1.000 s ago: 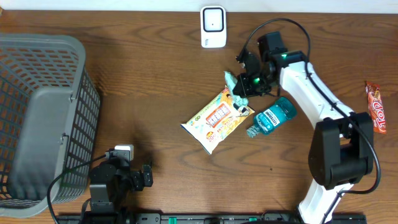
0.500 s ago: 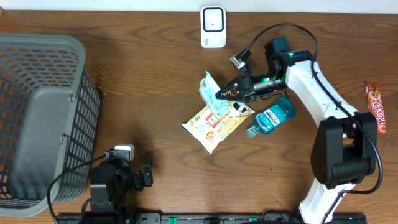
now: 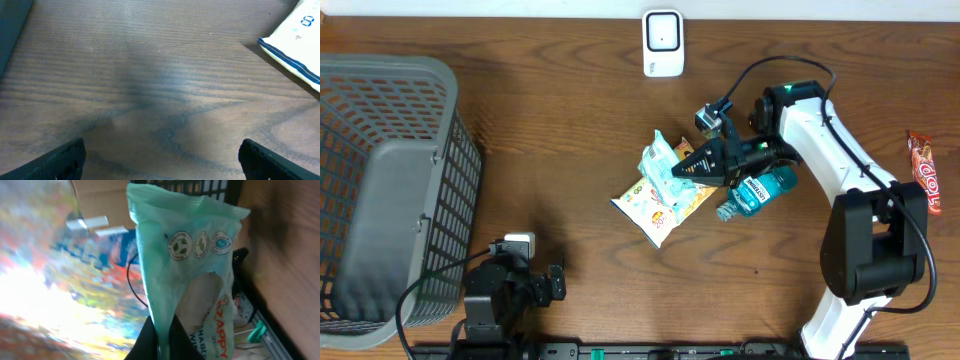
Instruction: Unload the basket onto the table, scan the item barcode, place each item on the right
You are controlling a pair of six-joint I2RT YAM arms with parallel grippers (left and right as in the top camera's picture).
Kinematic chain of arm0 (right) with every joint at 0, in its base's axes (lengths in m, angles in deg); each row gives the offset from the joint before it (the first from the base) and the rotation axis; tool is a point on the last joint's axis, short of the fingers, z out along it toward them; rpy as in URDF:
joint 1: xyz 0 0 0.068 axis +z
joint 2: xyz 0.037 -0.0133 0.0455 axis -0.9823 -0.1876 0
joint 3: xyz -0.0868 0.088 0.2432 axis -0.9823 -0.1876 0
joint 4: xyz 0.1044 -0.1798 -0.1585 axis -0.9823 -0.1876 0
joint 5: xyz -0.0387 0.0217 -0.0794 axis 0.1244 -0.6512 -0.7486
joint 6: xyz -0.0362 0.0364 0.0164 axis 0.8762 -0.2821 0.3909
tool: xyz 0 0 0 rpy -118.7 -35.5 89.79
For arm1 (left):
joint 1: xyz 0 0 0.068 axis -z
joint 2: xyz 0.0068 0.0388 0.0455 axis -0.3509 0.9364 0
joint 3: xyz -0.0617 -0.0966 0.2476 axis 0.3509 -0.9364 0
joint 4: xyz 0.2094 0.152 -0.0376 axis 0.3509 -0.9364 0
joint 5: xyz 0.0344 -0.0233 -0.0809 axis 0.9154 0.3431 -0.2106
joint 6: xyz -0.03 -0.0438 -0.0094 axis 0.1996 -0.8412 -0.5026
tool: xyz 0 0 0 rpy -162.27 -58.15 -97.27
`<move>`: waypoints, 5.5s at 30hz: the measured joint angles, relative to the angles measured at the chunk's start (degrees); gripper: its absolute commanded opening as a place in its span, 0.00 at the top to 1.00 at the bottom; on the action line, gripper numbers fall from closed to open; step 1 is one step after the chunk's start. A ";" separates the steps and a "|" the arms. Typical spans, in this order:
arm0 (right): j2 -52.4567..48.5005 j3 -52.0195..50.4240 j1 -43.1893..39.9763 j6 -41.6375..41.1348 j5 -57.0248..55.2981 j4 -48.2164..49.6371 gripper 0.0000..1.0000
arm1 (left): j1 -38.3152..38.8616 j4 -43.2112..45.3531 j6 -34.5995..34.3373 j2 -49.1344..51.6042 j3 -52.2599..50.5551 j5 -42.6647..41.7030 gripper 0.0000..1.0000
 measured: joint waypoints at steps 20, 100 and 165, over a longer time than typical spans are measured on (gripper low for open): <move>11.65 -30.88 0.96 24.41 -0.15 -0.55 0.99 | 0.00 -0.02 0.00 0.00 0.00 0.02 0.02; 51.80 -28.55 29.83 -43.21 -94.01 43.32 0.15 | 0.00 -0.02 0.00 0.00 0.00 0.02 0.02; 26.69 -24.04 18.84 -34.56 -62.71 46.21 0.99 | 0.00 -0.02 0.00 0.00 0.00 0.00 0.02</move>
